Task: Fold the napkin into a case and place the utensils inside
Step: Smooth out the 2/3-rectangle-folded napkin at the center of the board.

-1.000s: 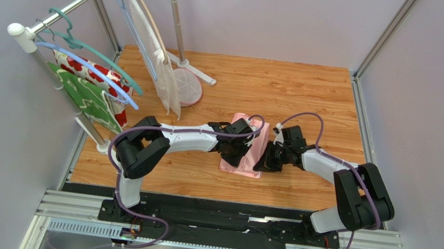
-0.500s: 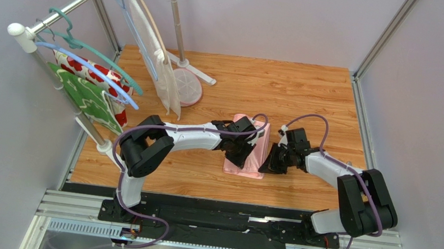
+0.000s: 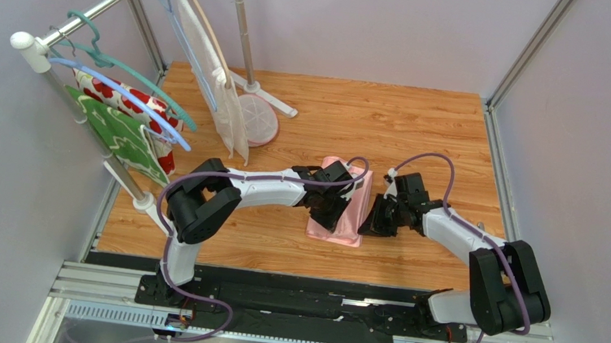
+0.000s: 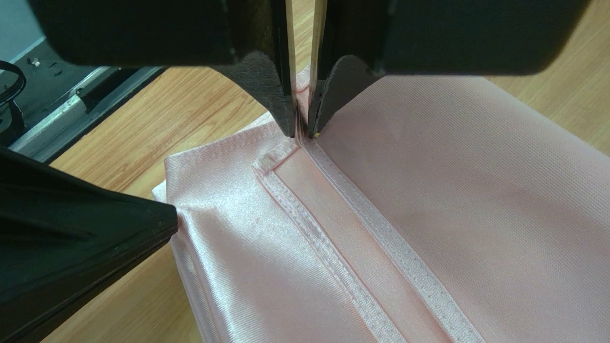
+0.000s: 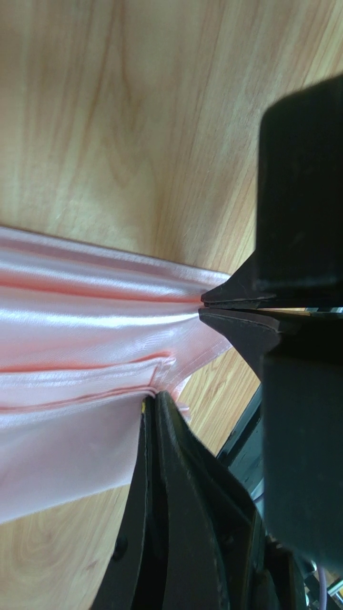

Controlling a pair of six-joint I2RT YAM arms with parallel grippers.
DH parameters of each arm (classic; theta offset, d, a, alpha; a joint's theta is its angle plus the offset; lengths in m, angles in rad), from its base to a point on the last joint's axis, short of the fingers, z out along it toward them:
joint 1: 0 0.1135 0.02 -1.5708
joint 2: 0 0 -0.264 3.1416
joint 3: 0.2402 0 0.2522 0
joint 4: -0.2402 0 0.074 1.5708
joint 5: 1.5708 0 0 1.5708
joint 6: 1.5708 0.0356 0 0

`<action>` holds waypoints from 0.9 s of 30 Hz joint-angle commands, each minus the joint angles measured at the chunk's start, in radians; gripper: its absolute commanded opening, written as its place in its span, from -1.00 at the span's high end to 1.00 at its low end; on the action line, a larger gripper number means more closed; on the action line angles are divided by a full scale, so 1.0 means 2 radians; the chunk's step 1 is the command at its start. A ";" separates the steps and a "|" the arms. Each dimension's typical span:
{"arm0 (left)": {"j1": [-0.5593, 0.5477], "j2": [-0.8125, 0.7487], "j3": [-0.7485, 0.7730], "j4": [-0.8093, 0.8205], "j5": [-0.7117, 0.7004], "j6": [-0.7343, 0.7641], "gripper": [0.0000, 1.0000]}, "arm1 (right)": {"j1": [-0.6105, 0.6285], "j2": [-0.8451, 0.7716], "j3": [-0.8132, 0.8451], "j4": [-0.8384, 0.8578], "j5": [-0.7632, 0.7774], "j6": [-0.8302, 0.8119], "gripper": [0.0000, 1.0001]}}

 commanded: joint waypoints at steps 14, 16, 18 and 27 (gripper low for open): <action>0.058 -0.173 -0.040 -0.010 0.029 -0.010 0.29 | -0.001 0.044 0.116 -0.017 -0.032 -0.031 1.00; 0.084 -0.181 -0.062 0.001 0.031 -0.020 0.58 | 0.002 0.066 0.133 0.000 -0.049 -0.024 1.00; 0.100 -0.178 -0.081 0.024 0.062 -0.025 0.82 | 0.011 0.080 0.148 0.009 -0.055 -0.019 1.00; 0.108 -0.125 -0.146 0.152 0.110 -0.044 0.96 | 0.054 0.175 0.221 0.061 -0.105 0.018 1.00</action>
